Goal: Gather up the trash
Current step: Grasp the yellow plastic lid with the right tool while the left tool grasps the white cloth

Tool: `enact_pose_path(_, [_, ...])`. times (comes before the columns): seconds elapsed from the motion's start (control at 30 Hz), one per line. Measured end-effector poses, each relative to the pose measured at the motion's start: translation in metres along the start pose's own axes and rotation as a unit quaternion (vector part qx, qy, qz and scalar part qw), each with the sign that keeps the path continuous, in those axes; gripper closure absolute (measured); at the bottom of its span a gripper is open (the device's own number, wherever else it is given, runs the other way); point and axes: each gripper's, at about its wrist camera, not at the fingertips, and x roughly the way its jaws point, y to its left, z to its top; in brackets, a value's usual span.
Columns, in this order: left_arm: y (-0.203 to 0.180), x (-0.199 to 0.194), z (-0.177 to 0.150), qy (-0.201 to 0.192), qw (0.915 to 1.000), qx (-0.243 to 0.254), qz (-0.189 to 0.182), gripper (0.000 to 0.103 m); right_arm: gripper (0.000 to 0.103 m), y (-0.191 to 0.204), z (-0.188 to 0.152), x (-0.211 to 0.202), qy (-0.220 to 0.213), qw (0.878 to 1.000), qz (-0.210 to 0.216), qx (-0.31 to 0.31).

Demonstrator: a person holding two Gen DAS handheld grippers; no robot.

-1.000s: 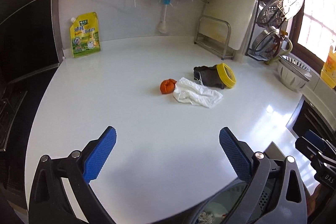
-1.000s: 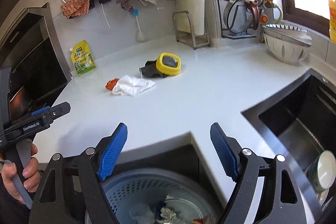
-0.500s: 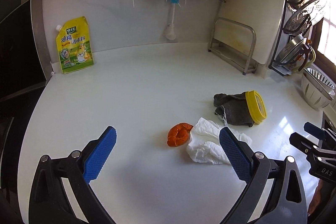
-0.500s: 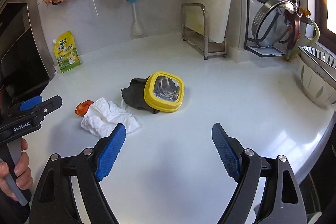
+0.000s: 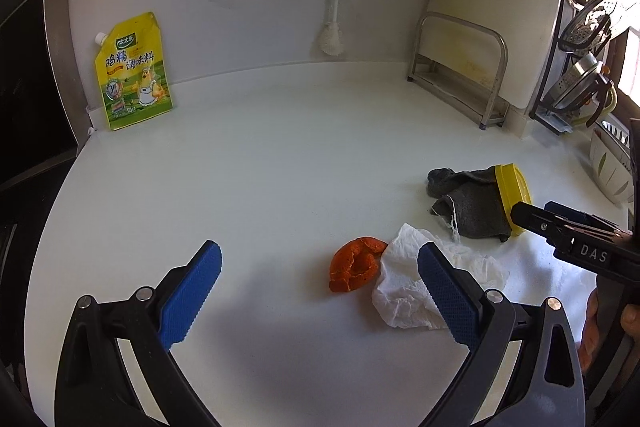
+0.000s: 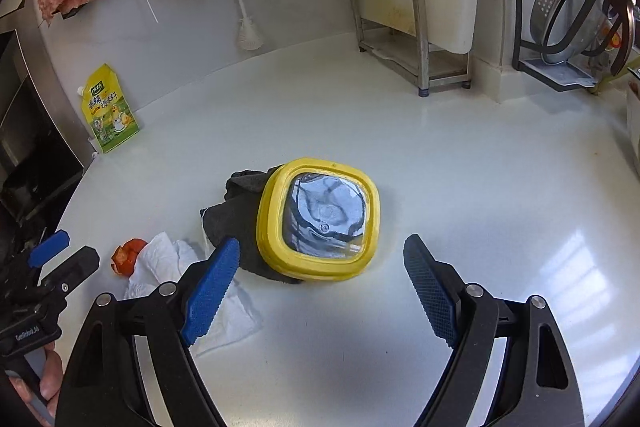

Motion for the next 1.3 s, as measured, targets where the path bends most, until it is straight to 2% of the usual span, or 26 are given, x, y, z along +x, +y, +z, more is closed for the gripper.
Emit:
enact_pose_path(0.17, [-0.002,-0.002,-0.001,-0.006,1.0,0.006,0.003,0.006,0.022,-0.002,0.007,0.012,0.015,1.0,0.014,0.009])
enact_pose_path(0.4, [-0.009,0.002,-0.004,0.002,0.9999,0.016,-0.004,0.006,0.024,0.003,0.013,0.014,0.009,1.0,0.024,-0.005])
enact_pose_path(0.47, [-0.013,0.003,-0.005,0.008,0.9996,0.022,-0.016,0.006,0.036,0.004,0.012,0.013,0.008,1.0,0.022,-0.013])
enact_pose_path(0.63, [-0.02,0.004,-0.008,0.012,0.999,0.03,-0.031,0.006,0.036,0.005,0.009,0.008,-0.003,1.0,0.021,-0.018])
enact_pose_path(0.77, [-0.021,0.0,-0.009,0.004,0.9987,0.028,-0.042,0.006,0.036,-0.002,0.004,-0.006,-0.022,1.0,0.021,-0.006])
enact_pose_path(0.97, [-0.034,-0.008,-0.015,-0.002,0.9987,0.035,-0.037,0.006,0.036,-0.024,-0.016,-0.04,-0.052,0.999,-0.009,0.015])
enact_pose_path(1.13, [-0.052,-0.008,-0.017,0.023,0.9985,0.031,-0.04,0.006,0.036,-0.046,-0.04,-0.066,-0.061,0.997,-0.023,0.043])
enact_pose_path(1.3, [-0.069,-0.002,-0.015,0.039,0.9987,0.028,-0.015,0.006,0.036,-0.069,-0.059,-0.091,-0.074,0.994,-0.029,0.071])
